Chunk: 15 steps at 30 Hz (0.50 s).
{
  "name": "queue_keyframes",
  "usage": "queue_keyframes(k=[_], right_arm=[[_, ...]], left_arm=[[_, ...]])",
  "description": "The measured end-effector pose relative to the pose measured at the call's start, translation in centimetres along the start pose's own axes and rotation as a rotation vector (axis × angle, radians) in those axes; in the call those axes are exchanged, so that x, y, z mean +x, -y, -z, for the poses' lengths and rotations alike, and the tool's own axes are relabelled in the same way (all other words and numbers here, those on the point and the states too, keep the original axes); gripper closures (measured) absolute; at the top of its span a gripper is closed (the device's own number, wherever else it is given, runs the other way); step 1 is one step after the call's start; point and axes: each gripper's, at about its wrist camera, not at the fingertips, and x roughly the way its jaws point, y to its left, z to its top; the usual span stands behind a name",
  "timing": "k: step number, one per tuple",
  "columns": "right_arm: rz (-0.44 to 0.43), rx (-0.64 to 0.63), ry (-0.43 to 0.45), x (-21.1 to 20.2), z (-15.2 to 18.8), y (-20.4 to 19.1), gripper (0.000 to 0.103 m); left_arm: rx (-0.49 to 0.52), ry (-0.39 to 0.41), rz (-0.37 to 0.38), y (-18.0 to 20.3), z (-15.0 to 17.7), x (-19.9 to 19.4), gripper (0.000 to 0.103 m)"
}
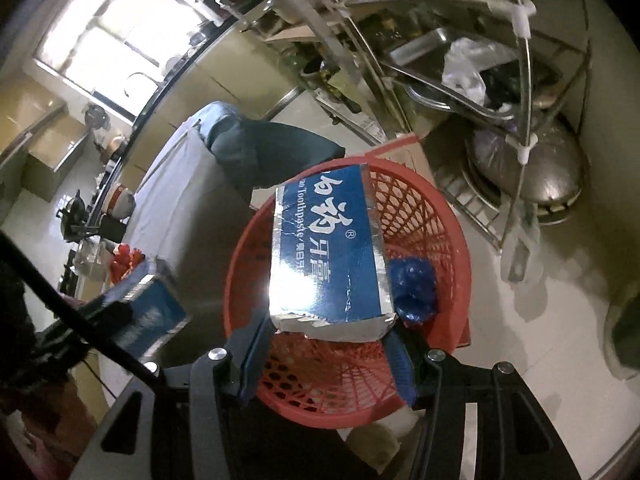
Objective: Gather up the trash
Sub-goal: 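Carry both boxes to the red basket and open both tools to drop them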
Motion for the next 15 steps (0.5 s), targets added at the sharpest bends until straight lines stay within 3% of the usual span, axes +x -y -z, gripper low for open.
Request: queue_keyframes(k=[7,15], right_arm=[[-0.045,0.113,0.02,-0.2,-0.3,1.3,0.038],[-0.075,0.029,0.094,-1.2,-0.5,-2.1,0.038]], left_arm=[[0.004,-0.03,0.07,0.7,-0.4,1.8,0.039],[-0.029,0.019,-0.048,-2.3,2.1,-1.7,0.038]])
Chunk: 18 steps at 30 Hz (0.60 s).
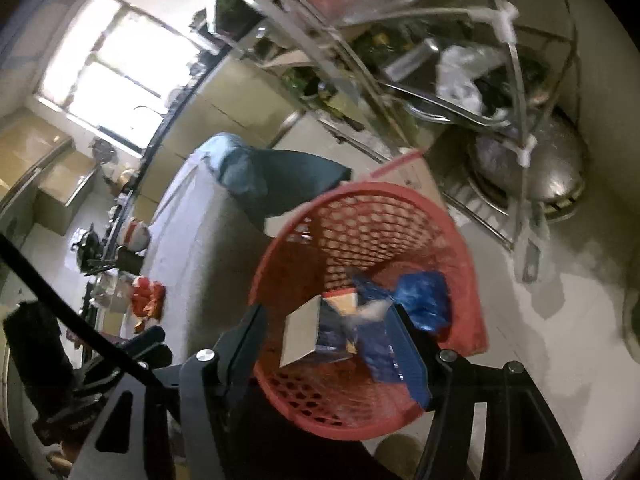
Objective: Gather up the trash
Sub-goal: 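Return both tools to the table toward the orange wrapper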
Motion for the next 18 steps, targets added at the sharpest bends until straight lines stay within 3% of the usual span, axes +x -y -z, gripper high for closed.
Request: queue_keyframes(k=[8,18], right_arm=[[-0.092,-0.178,-0.046,3.3,0.8,-9.0,0.038],[-0.19,-0.349,-0.174,9.2,4.5,-19.4,0.038]], left_arm=[[-0.162,0.039,-0.22,-7.8,5.4,-4.7,0.038],[-0.438,0.08,-0.402,-18.7,12.8,-10.1,0.038]])
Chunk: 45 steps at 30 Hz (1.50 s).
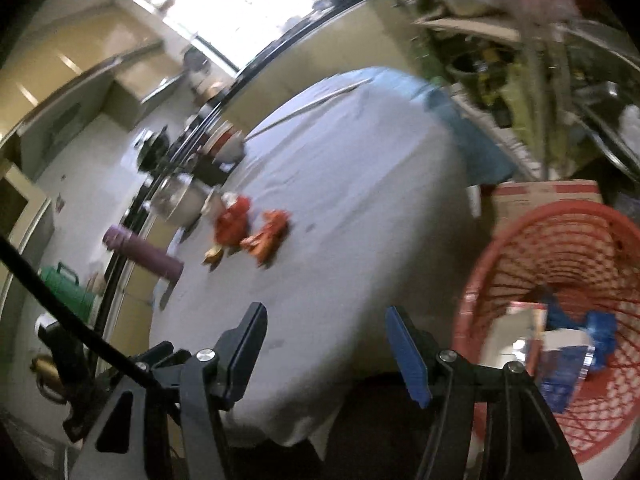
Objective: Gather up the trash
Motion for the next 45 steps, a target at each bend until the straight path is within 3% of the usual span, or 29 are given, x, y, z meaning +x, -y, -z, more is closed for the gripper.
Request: queue_keyframes(k=[8,22,32,35,40,45], right_arm=[[-0.041,-0.082,-0.057,4.0,-0.8,-4.9,0.038],[-0.053,-0.115,-0.134,9.6,-2.7,-8.0,0.038],[-0.016,-0.067,-0.135,12.6,-5.4,-7.6,0.039],[0.005,-0.023,-0.146,14.6,-6.5,-7.3,0.045],[0.068,0.043,-0.154,18.3,-7.9,-7.1,0.047],[0.147,-0.08,-0.142,20.0,-7.6,-8.4,0.072]], left_arm=[[-0.131,0.018,-0.087,-6.4,-0.3,0.5,0.038],[-0.172,0.029,-0.199,-12.6,-3.7,2.7,0.038],[-0.194,0.005,-0.128,-12.3,-4.3,3.5,0.037],[-0.203,-0.002,-0.1,-11.8,-4.7,3.6,0.037],[-0.225,0.019,-0.038,-10.7,-6.6,2.7,0.037],[-0.16,0.071,-0.041,-8.1,-10.3,2.0,0.032]])
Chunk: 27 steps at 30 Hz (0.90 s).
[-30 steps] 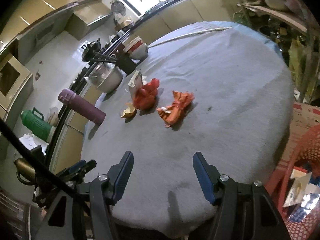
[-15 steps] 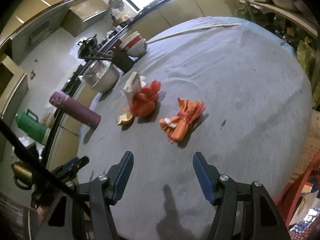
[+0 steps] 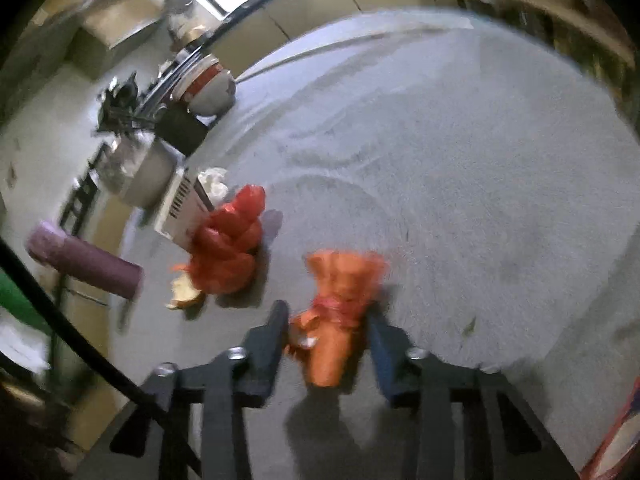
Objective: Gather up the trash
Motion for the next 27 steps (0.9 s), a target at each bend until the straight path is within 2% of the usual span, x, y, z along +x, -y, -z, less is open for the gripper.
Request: queue_keyframes(k=[4,9,13,16,19,20,21,22,23,27], right_arm=[[-0.019,-0.01,0.008,-1.0,0.9,1.4,0.076],[-0.019,-0.027,0.011,-3.0,2.4,3.2,0.076],[-0.058,-0.007,-0.001,-4.3,3.8,4.8,0.076],[-0.073,-0.006,-0.008,-4.8,4.3,5.3,0.076],[-0.082,-0.011,-0.006,-5.0,4.7,5.5,0.075],[-0.083,-0.012,-0.005,-5.0,4.7,5.5,0.075],[-0.081,-0.014,-0.003,-5.0,4.7,5.5,0.075],[-0.079,-0.017,-0.002,-5.0,4.7,5.4,0.075],[-0.078,-0.017,-0.001,-5.1,4.8,5.4,0.076],[-0.079,-0.023,0.026,-5.6,5.2,5.2,0.077]], left_arm=[[0.059,-0.003,0.008,3.4,-2.6,0.8,0.031],[0.106,0.003,-0.021,7.8,-4.9,3.2,0.029],[0.132,-0.015,-0.066,10.2,-6.0,5.5,0.029],[0.142,-0.026,-0.129,11.0,-6.8,7.5,0.029],[0.123,-0.038,-0.13,10.5,-7.3,8.5,0.029],[0.118,-0.041,-0.128,10.3,-7.4,8.7,0.032],[0.115,-0.05,-0.134,10.2,-7.4,9.0,0.045],[0.114,-0.067,-0.134,10.0,-7.5,9.3,0.065],[0.112,-0.084,-0.125,9.9,-7.4,9.6,0.072],[0.128,-0.045,-0.121,9.3,-7.0,8.5,0.08]])
